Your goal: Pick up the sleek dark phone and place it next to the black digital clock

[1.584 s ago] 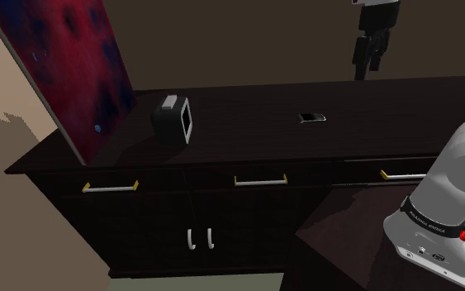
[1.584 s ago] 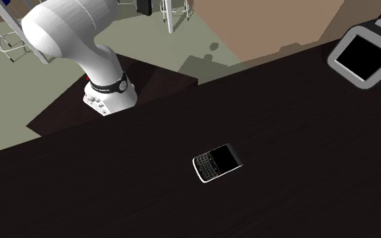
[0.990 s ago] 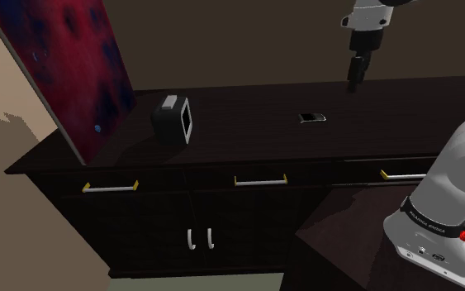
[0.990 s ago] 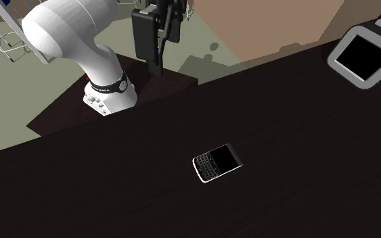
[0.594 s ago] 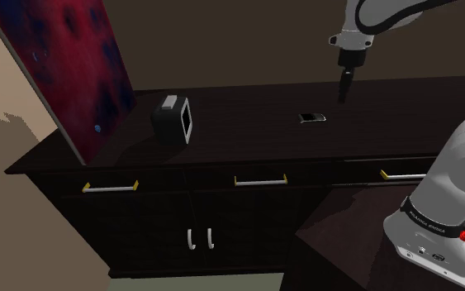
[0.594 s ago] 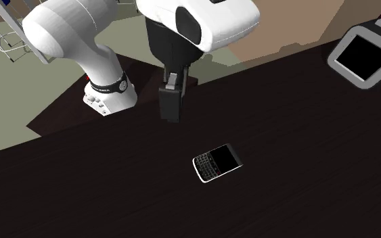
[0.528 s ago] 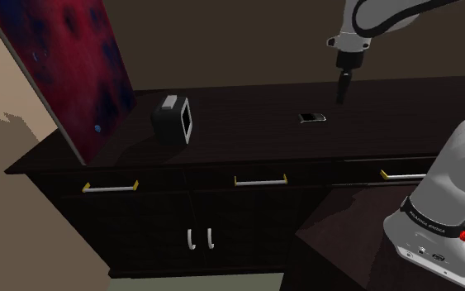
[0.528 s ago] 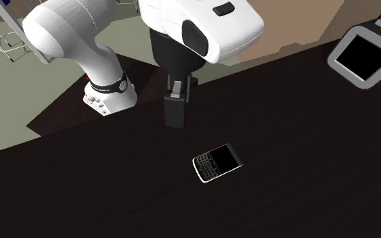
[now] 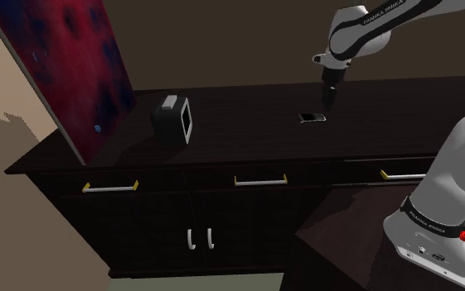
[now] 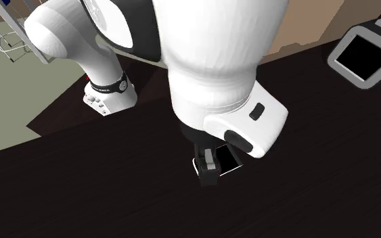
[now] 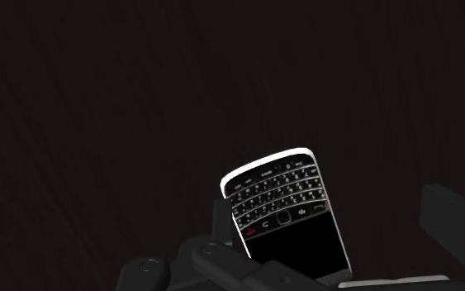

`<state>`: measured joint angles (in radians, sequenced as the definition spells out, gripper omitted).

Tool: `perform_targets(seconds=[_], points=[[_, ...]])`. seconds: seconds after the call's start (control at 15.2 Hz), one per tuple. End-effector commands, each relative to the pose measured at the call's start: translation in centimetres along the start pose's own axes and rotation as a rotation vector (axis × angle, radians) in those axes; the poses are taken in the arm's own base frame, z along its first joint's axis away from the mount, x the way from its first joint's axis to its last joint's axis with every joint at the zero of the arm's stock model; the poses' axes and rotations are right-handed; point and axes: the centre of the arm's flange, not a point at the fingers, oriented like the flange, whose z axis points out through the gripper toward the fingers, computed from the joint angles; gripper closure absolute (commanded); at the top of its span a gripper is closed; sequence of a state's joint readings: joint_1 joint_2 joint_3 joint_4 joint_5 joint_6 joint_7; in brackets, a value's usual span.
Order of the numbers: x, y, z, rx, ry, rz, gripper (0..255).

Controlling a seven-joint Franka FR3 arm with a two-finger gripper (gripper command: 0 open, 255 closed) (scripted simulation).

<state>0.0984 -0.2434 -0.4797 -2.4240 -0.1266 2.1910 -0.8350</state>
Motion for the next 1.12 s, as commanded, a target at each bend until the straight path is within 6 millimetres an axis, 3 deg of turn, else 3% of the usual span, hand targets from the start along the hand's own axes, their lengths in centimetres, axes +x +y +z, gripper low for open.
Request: perform_targets(seconds=[0.0,0.53,0.99,1.06], points=[[0.7,1.6,1.6,-0.003,0.011,-0.05,0],[0.7,1.6,5.6,-0.003,0.011,-0.05,0],[0.7,1.6,5.6,-0.003,0.011,-0.05,0],[0.7,1.6,5.6,-0.003,0.011,-0.05,255]])
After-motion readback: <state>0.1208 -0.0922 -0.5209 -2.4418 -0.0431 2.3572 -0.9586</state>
